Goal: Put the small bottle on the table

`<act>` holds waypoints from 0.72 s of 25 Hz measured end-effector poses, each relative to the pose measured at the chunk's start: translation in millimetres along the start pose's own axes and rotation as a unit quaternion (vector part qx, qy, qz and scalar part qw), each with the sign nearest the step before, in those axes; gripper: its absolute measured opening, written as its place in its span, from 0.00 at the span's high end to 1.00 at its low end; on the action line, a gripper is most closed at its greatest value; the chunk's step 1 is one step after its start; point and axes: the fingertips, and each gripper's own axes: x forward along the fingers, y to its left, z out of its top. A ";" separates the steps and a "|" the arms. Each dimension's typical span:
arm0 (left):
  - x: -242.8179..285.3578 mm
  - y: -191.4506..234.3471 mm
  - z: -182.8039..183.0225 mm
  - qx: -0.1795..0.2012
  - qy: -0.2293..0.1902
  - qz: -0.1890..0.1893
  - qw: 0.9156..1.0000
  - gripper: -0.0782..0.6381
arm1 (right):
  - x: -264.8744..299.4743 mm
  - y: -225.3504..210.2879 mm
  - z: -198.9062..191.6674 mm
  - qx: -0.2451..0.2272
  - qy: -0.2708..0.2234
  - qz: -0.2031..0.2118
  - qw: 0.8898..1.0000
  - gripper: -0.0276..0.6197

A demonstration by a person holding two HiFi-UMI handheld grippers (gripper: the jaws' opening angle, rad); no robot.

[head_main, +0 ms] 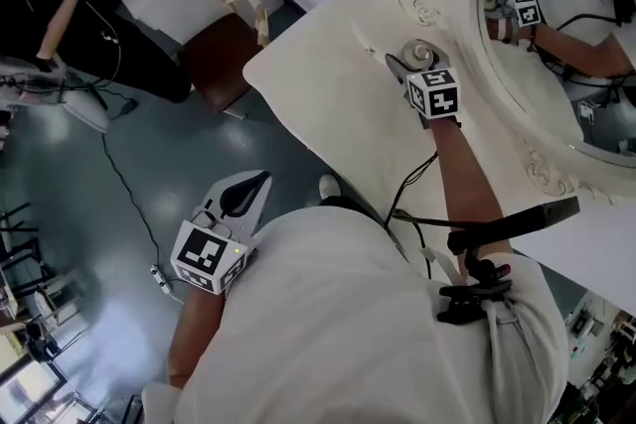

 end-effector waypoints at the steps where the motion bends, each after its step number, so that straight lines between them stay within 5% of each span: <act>1: 2.9 2.0 1.4 -0.002 0.002 0.004 1.000 0.89 | 6.7 -4.9 -2.2 0.001 0.002 -0.001 1.000 0.43; 18: 32.3 23.3 9.1 -0.024 0.029 0.020 0.999 0.89 | 59.9 -36.0 -10.7 0.000 0.019 -0.006 1.000 0.43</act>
